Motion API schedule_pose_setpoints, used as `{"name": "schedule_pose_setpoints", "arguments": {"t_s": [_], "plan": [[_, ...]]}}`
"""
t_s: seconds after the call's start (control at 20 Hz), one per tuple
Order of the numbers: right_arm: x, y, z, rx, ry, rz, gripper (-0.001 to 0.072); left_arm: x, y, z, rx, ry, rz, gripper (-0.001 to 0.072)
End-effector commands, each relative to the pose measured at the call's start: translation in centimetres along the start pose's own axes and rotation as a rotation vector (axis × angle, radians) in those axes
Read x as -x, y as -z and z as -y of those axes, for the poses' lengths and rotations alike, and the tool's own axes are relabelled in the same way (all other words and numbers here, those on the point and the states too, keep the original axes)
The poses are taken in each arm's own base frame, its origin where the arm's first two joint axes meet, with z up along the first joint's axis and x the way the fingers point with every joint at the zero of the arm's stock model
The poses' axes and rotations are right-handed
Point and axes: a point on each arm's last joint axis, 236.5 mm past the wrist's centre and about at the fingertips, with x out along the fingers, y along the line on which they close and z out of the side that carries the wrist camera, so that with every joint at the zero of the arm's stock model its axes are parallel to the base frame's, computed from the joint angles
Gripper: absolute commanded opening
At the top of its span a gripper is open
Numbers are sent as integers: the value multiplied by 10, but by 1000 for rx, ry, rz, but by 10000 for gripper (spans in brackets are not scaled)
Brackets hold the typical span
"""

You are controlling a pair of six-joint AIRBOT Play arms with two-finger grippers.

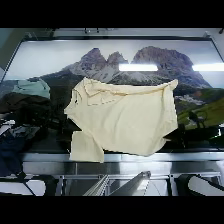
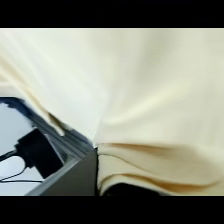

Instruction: Fold the shirts.

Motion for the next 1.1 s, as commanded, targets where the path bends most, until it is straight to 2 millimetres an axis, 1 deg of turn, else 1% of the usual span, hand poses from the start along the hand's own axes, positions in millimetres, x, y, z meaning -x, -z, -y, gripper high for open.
{"name": "schedule_pose_setpoints", "arguments": {"t_s": [0.0, 0.05, 0.1, 0.15, 0.2, 0.25, 0.35, 0.4, 0.45, 0.5, 0.55, 0.6, 0.65, 0.7, 0.75, 0.8, 0.85, 0.95, 1.0, 1.05], "plan": [[50, -12, -152, 390, -418, 195, 21, 27, -2, 127, -402, 316, 125, 23], [77, -5, -203, 562, -487, 293, 21, 35, 8, 157, -554, 263, 140, 23], [103, 9, -250, 731, -514, 394, 21, 41, 22, 192, -715, 200, 156, 23], [123, 27, -291, 889, -503, 490, 21, 46, 40, 228, -886, 133, 171, 23], [140, 45, -327, 1032, -457, 591, 21, 50, 64, 267, -1067, 53, 198, 23], [160, 63, -364, 1163, -402, 720, 21, 57, 89, 310, -1238, -43, 264, 23], [204, 109, -430, 1392, -305, 1003, 21, 74, 139, 394, -1536, -251, 475, 23], [224, 131, -456, 1486, -256, 1144, 21, 83, 162, 427, -1657, -381, 586, 23], [244, 150, -478, 1567, -197, 1277, 21, 93, 179, 456, -1759, -556, 716, 24], [258, 160, -492, 1610, -125, 1373, 21, 106, 185, 477, -1806, -735, 835, 23], [271, 164, -502, 1635, -40, 1452, 21, 122, 185, 492, -1808, -900, 931, 23], [282, 162, -506, 1640, 31, 1504, 20, 131, 184, 501, -1801, -980, 977, 23], [291, 153, -507, 1627, 83, 1528, 20, 137, 181, 507, -1785, -961, 1004, 23], [293, 143, -503, 1613, 109, 1516, 21, 143, 173, 506, -1757, -896, 995, 23], [288, 128, -494, 1580, 124, 1459, 20, 149, 162, 498, -1704, -804, 972, 23], [279, 107, -479, 1509, 115, 1359, 20, 153, 144, 481, -1611, -691, 913, 23], [268, 87, -463, 1437, 91, 1247, 20, 151, 124, 454, -1501, -581, 807, 23], [250, 47, -424, 1299, 41, 1059, 20, 135, 84, 397, -1314, -414, 568, 23], [245, 26, -404, 1226, 22, 1013, 19, 128, 63, 374, -1234, -362, 485, 22], [241, 2, -379, 1130, 2, 987, 19, 122, 38, 349, -1153, -339, 426, 22]]}}
